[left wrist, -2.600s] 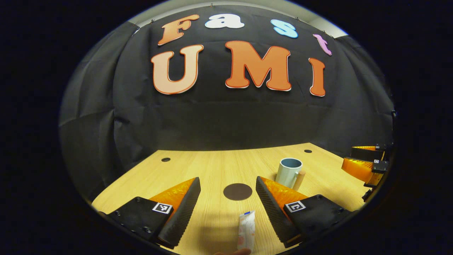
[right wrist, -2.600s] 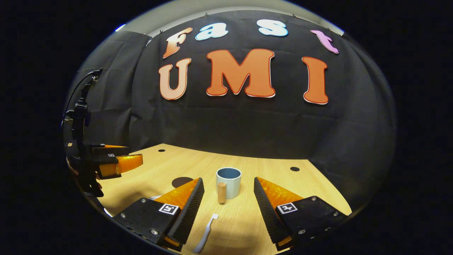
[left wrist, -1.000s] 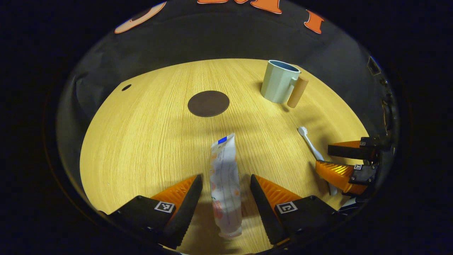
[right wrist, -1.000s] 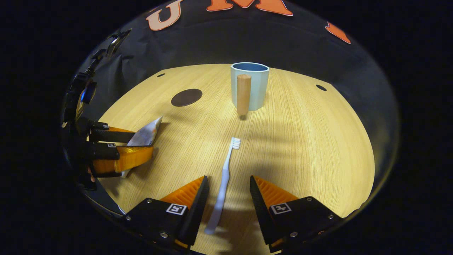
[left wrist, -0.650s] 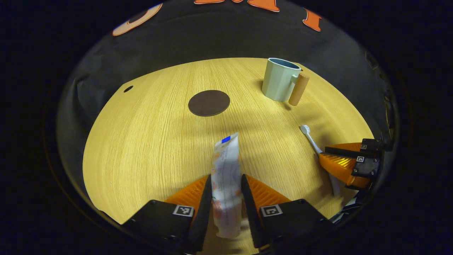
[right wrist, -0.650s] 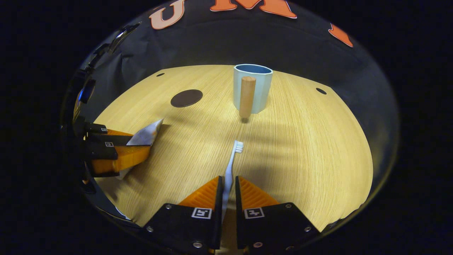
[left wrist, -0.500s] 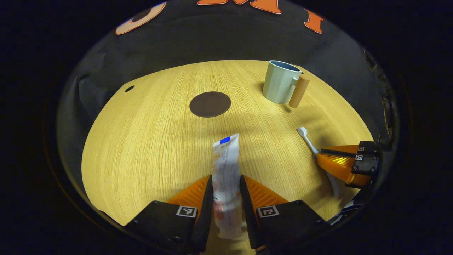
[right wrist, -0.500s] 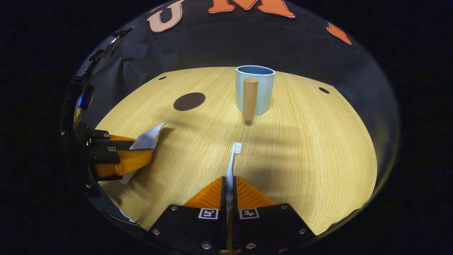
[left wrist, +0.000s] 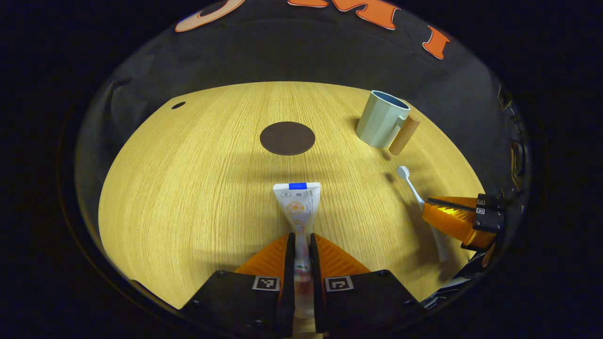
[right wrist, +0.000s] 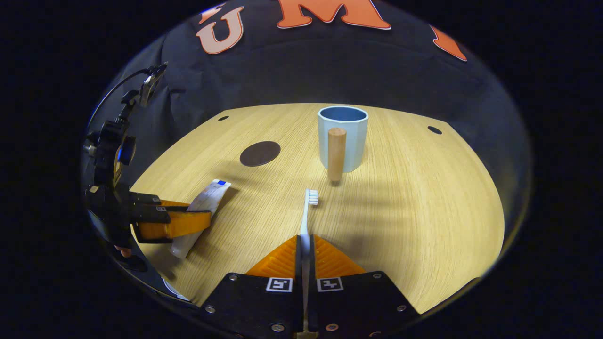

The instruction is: Put the toothbrush and toothpaste on the desktop into the cup, then pick up the cup and place it on the coaster on the desktop.

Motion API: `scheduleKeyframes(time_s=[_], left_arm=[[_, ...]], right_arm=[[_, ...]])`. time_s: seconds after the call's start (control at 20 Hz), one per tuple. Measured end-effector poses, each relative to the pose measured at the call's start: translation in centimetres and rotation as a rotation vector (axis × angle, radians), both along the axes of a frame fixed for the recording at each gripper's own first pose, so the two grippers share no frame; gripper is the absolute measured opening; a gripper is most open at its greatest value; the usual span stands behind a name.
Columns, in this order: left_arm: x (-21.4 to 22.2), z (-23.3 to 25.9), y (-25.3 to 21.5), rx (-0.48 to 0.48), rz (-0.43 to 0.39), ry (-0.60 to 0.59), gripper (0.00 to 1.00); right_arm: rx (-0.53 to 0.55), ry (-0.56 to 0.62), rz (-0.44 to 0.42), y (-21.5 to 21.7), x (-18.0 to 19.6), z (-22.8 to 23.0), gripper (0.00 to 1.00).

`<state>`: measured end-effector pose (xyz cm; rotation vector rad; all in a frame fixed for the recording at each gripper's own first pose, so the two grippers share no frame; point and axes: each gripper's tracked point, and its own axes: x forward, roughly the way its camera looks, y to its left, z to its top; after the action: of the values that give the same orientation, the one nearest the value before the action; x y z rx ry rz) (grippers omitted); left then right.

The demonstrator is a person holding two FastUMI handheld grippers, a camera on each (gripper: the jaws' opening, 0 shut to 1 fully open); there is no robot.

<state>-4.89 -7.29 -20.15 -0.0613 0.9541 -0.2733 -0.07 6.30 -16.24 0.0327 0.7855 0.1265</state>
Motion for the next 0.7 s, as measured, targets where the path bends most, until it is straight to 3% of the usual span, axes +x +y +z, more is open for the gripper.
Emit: scheduleKeyframes(time_s=[0.7], left_arm=[[1.6, 2.9, 1.6, 0.022, 0.038, -0.106, 0.22]], right_arm=[[0.018, -0.322, -0.034, -5.7, 6.5, 10.8, 0.05]])
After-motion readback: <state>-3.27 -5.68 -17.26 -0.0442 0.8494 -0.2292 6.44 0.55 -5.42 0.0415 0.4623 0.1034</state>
